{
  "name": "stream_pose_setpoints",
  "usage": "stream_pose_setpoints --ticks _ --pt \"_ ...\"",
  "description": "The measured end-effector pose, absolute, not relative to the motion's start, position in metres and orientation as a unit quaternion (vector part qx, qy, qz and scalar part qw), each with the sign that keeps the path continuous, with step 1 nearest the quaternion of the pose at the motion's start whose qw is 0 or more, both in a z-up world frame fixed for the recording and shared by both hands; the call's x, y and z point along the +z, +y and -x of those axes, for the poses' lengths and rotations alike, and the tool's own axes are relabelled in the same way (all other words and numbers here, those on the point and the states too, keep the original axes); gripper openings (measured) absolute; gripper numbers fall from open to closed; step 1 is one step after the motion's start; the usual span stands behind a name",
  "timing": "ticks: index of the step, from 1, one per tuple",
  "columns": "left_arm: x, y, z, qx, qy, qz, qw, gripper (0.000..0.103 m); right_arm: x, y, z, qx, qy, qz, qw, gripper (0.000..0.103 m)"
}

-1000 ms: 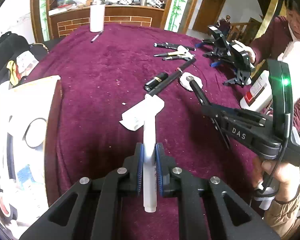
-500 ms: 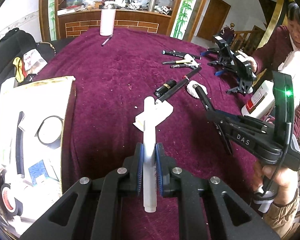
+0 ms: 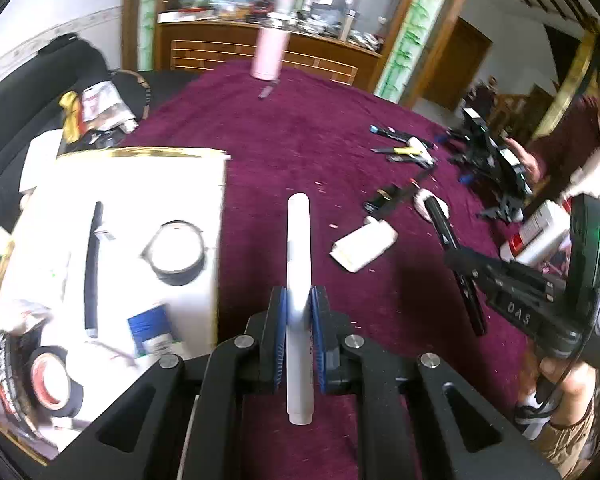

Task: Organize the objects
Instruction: 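Carry the white tube and black marker over to the white tray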

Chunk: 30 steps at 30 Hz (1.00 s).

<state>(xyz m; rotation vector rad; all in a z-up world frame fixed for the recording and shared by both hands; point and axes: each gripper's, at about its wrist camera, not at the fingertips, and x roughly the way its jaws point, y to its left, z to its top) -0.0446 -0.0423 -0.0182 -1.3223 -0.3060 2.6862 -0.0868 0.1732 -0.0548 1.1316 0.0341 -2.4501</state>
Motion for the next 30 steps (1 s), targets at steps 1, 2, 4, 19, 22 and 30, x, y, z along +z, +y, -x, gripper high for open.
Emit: stream_pose_setpoints --ticks 1,2,4,19,22,30 --pt "-0.017 -0.048 0.043 0.891 -0.106 0.437 0.061 0.012 -0.056 0.171 0.087 -0.885 0.014 -0.410 0.221 0.015" --pt "-0.016 -0.056 0.040 0.892 -0.111 0.435 0.054 0.012 -0.057 0.169 0.087 -0.884 0.015 -0.411 0.223 0.015" --pt "-0.016 -0.066 0.037 0.893 -0.115 0.433 0.045 0.012 -0.059 0.164 0.086 -0.882 0.017 -0.413 0.227 0.015" --pt "-0.013 -0.084 0.034 0.895 -0.120 0.429 0.031 0.012 -0.059 0.158 0.085 -0.881 0.020 -0.413 0.230 0.015" --pt "-0.012 -0.081 0.036 0.895 -0.118 0.428 0.033 0.012 -0.058 0.159 0.086 -0.881 0.018 -0.413 0.230 0.015" --pt "-0.013 -0.084 0.035 0.894 -0.119 0.431 0.024 0.012 -0.047 0.142 0.078 -0.880 0.026 -0.399 0.255 0.016"
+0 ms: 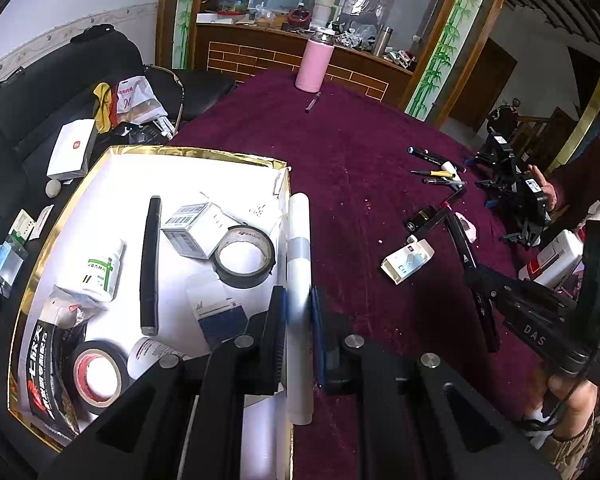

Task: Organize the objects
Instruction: 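Carry the white tube and black marker over to the white tray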

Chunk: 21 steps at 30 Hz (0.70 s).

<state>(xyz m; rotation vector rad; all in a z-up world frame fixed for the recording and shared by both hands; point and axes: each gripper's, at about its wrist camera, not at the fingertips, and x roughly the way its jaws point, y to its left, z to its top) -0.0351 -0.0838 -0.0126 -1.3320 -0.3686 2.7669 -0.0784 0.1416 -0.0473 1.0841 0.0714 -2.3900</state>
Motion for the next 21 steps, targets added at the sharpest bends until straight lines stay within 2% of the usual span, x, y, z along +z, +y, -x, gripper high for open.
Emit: stream_pose_setpoints --ticks 21 --pt "-0.017 -0.099 0.031 0.893 -0.126 0.431 0.017 0.012 -0.052 0.128 0.078 -0.876 0.033 -0.405 0.260 0.016"
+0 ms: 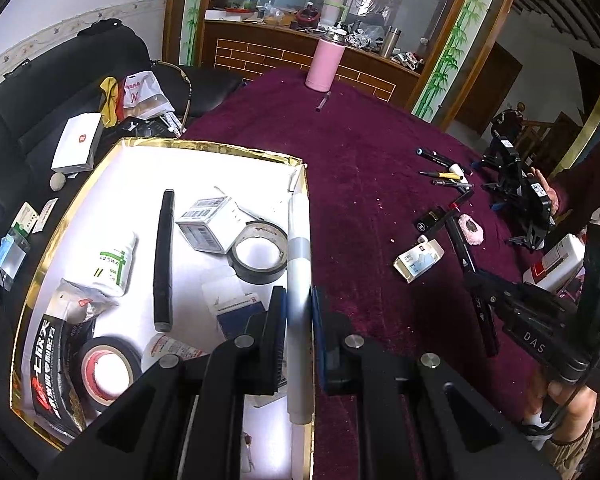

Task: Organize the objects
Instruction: 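Carry the white tube and black marker over to the white tray, then lower the tube and marker into the tray and open both grippers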

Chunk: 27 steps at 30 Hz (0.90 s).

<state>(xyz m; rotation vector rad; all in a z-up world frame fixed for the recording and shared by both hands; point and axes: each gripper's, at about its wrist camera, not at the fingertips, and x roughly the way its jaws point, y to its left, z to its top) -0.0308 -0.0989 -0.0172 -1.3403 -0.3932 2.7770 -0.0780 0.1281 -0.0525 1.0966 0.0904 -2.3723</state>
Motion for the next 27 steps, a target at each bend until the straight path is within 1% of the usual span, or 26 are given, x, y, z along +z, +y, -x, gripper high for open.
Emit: stream_pose_setpoints --ticks 11,27 --pt "-0.013 -0.121 0.030 0.895 -0.128 0.428 0.005 0.012 -0.046 0.114 0.077 -0.877 0.043 -0.400 0.265 0.016" --pt "-0.018 -0.129 0.030 0.893 -0.132 0.430 0.003 0.012 -0.046 0.093 0.074 -0.872 0.058 -0.399 0.279 0.016"
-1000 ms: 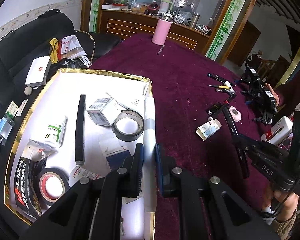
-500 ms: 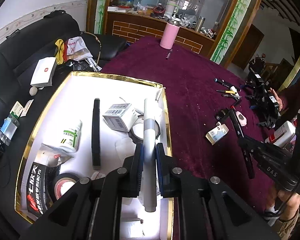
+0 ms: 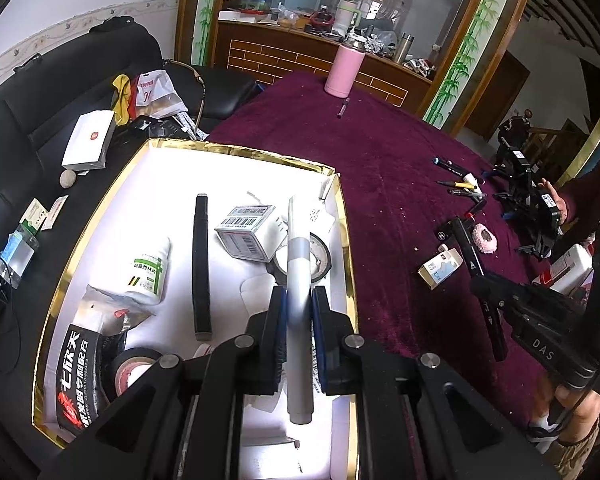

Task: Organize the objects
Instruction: 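Lower the tube and marker into the tray and open both grippers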

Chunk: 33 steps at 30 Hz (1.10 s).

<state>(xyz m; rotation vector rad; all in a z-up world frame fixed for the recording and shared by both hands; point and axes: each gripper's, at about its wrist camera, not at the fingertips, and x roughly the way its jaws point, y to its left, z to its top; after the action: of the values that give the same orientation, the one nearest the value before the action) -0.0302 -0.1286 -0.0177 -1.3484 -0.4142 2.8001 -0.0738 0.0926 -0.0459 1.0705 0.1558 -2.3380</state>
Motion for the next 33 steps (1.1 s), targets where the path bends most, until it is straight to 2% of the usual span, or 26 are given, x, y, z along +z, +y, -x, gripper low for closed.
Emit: stream_pose_setpoints --ticks 33 --pt "-0.020 -0.157 0.033 0.889 -0.138 0.437 -0.011 0.012 -0.043 0.058 0.072 -0.858 0.062 -0.401 0.316 0.016"
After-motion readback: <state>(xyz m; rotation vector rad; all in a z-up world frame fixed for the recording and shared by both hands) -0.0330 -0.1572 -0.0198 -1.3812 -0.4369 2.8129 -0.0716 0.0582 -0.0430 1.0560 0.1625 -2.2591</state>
